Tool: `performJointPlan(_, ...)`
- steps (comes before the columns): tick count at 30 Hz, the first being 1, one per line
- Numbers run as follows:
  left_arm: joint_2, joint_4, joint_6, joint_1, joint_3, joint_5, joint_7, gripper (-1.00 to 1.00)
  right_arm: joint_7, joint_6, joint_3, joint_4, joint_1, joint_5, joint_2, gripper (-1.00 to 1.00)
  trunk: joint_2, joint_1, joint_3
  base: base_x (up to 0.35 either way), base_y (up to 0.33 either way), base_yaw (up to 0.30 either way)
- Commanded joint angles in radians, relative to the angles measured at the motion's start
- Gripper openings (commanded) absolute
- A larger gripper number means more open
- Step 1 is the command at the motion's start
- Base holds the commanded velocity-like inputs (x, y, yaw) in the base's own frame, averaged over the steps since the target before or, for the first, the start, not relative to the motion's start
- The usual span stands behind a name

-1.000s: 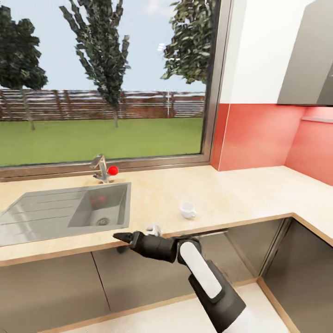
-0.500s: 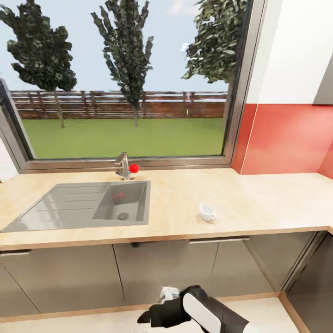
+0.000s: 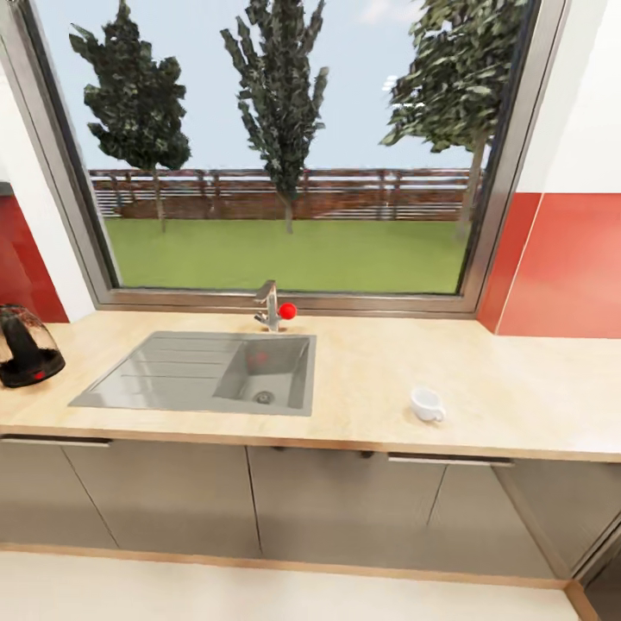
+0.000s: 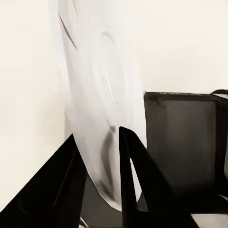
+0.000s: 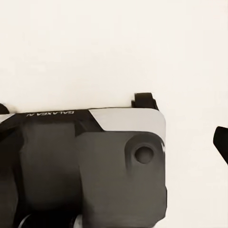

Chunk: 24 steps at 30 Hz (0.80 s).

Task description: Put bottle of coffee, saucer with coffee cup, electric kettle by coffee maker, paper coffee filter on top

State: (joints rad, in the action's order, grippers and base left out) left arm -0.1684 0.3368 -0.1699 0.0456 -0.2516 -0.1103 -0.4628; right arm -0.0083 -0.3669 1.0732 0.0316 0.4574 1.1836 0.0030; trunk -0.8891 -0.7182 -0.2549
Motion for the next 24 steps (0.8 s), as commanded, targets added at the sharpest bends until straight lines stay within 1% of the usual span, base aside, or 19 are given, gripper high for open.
performJointPlan(1, 0.001, 0.0, -0.006, 0.0, -0.009, -0.01, -0.003, -1.0, 0.037, -0.003, 0.008, -0.001, -0.003, 0.007, -0.001, 1.0, -0.001, 0.0, -0.002, 0.0, 0.0, 0.274)
performJointPlan(2, 0.001, -0.003, -0.006, 0.0, -0.01, -0.01, 0.0, -1.0, 0.076, -0.003, 0.008, -0.003, -0.006, 0.006, -0.001, 1.0, -0.001, 0.0, -0.003, 0.0, 0.0, 0.274)
performJointPlan(4, 0.001, -0.006, -0.006, 0.0, -0.01, -0.011, 0.003, -1.0, 0.128, -0.003, 0.008, -0.004, -0.009, 0.006, -0.001, 1.0, -0.001, 0.0, -0.004, 0.0, 0.0, 0.273)
performJointPlan(7, 0.0, -0.008, -0.006, 0.0, -0.011, -0.011, 0.005, -1.0, 0.158, -0.003, 0.009, -0.005, -0.017, 0.006, -0.001, 1.0, -0.001, 0.0, -0.006, 0.0, 0.0, 0.271)
performJointPlan(13, -0.002, -0.027, -0.006, 0.0, -0.011, -0.008, 0.006, -1.0, 0.166, 0.0, 0.01, -0.004, -0.023, 0.007, 0.002, 1.0, -0.001, 0.0, -0.011, 0.0, 0.0, 0.26)
performJointPlan(17, -0.002, -0.03, -0.006, 0.0, -0.013, -0.008, 0.007, -1.0, 0.166, 0.002, 0.01, -0.005, -0.024, 0.006, -0.002, 1.0, -0.001, 0.0, -0.015, 0.0, 0.0, 0.258)
performJointPlan(20, -0.002, -0.03, -0.006, 0.0, -0.014, -0.008, 0.007, -1.0, 0.166, 0.002, 0.01, -0.006, -0.036, 0.004, -0.012, 1.0, -0.001, 0.0, -0.017, 0.0, 0.0, 0.258)
performJointPlan(22, -0.002, -0.03, -0.006, 0.0, -0.016, -0.008, 0.011, -1.0, 0.165, 0.003, 0.01, -0.006, -0.037, 0.004, -0.012, 1.0, -0.001, 0.0, -0.019, 0.0, 0.0, 0.258)
performJointPlan(23, 0.002, -0.03, -0.007, 0.0, -0.018, -0.001, 0.083, -1.0, 0.163, 0.02, 0.01, -0.005, -0.037, 0.005, -0.01, 1.0, -0.001, 0.0, -0.02, 0.0, 0.0, 0.258)
performJointPlan(24, 0.002, -0.03, -0.007, 0.0, -0.018, -0.001, 0.086, -1.0, 0.163, 0.033, 0.01, -0.005, -0.037, 0.005, -0.009, 1.0, -0.001, 0.0, -0.02, 0.0, 0.0, 0.258)
